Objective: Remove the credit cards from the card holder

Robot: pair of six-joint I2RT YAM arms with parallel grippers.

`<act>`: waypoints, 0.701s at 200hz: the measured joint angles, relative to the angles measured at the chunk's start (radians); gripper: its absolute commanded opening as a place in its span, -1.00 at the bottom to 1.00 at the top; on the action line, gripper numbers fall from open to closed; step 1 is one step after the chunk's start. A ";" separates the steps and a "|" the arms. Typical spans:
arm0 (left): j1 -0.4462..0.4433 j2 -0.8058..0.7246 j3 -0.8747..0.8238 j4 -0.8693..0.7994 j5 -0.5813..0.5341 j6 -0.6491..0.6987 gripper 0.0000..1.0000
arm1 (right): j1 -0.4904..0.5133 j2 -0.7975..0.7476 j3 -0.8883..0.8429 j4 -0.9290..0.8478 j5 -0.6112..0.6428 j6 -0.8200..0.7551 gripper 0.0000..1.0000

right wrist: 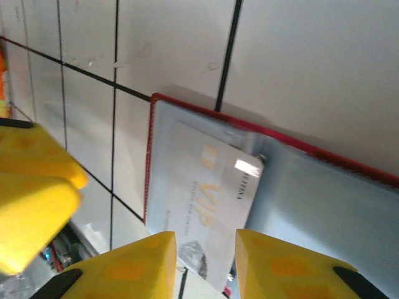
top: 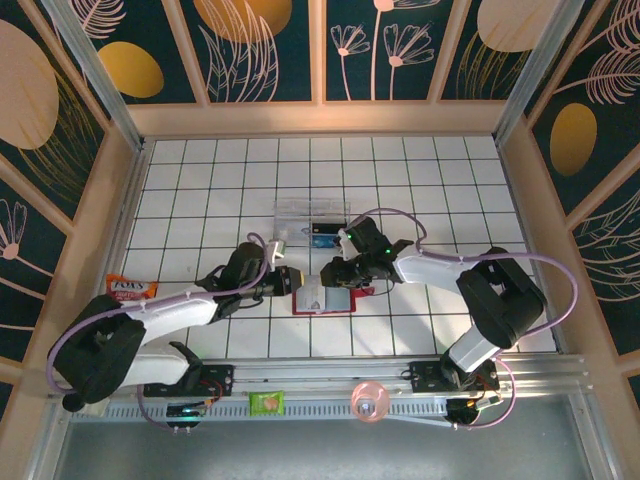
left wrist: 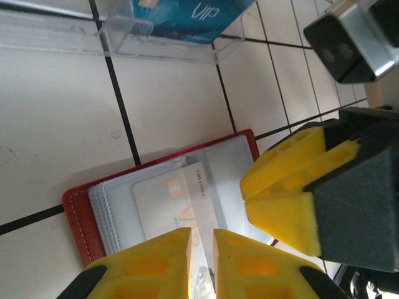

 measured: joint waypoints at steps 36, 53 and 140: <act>-0.022 0.056 0.000 0.021 0.004 0.005 -0.76 | 0.000 0.009 0.000 0.028 -0.030 0.060 -0.38; -0.027 0.076 0.000 0.031 0.010 0.010 -0.78 | 0.000 0.010 -0.005 0.047 -0.031 0.079 -0.39; -0.033 0.169 0.021 0.042 0.021 0.019 -1.00 | 0.001 0.036 -0.049 0.097 -0.031 0.117 -0.40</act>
